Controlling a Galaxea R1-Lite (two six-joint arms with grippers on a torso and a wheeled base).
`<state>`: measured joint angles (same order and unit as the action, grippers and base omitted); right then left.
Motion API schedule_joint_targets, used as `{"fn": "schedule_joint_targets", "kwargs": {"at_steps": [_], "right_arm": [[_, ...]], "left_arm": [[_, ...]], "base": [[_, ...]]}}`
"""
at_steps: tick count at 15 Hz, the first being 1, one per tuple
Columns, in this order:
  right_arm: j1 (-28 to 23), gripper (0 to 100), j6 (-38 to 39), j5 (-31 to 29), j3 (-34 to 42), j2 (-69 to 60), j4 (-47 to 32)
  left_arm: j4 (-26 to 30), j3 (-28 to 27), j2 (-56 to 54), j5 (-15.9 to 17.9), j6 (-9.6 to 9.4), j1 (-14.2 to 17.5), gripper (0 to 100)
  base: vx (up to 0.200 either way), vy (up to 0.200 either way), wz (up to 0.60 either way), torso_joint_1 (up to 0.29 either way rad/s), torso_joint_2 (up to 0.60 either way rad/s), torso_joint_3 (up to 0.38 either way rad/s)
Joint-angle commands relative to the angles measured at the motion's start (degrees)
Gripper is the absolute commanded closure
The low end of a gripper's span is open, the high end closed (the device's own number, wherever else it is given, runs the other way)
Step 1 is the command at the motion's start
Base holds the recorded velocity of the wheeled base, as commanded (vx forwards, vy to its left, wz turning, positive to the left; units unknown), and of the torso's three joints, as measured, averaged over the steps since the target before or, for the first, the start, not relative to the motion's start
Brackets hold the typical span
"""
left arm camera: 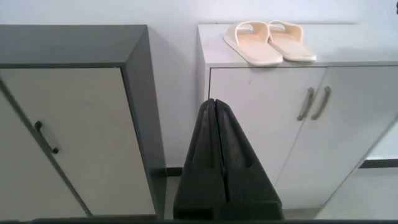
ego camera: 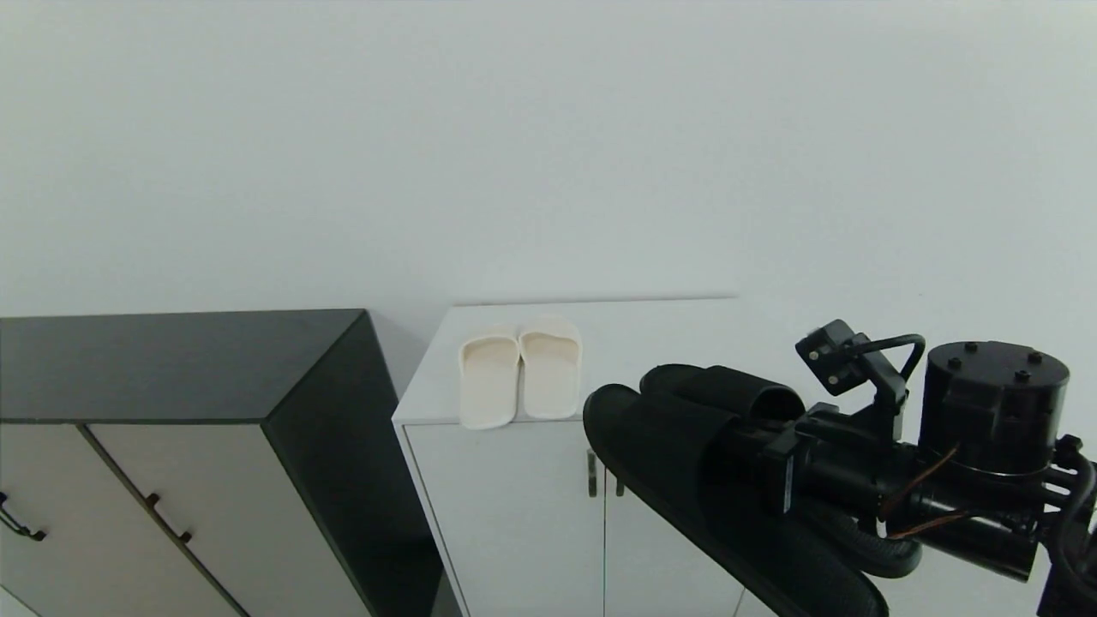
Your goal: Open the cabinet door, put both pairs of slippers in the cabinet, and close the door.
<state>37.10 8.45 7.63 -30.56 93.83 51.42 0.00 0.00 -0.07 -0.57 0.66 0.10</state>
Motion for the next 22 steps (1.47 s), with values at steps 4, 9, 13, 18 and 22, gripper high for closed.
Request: {"fn": "schedule_joint_targets", "kwargs": {"at_steps": [4,9,13,18,22], "right_arm": [[0.3,100,0.2,1.1,1.0,-0.3,0.2],[0.3,100,0.1,5.1,3.0,-1.8,0.3],[0.3,100,0.1,5.4,3.0,-1.9,0.3],[0.3,100,0.1,5.4,3.1,-1.8,0.3],[0.1,100,0.2,5.4,4.6,0.7,7.6]], "left_arm": [[0.0,0.0,0.1,0.0,0.04,0.0,100],[0.0,0.0,0.1,0.0,-0.04,0.0,100],[0.0,0.0,0.1,0.0,-0.04,0.0,100],[0.0,0.0,0.1,0.0,-0.04,0.0,100],[0.0,0.0,0.1,0.0,0.04,0.0,100]], "base": [[-0.150,0.000,0.00,-0.001,0.00,0.001],[0.000,0.000,0.00,0.000,0.00,0.000],[0.000,-0.150,0.00,0.002,0.00,0.005],[0.000,-0.200,0.00,0.004,0.00,0.004],[0.000,-0.050,0.00,-0.001,0.00,-0.001]]}}
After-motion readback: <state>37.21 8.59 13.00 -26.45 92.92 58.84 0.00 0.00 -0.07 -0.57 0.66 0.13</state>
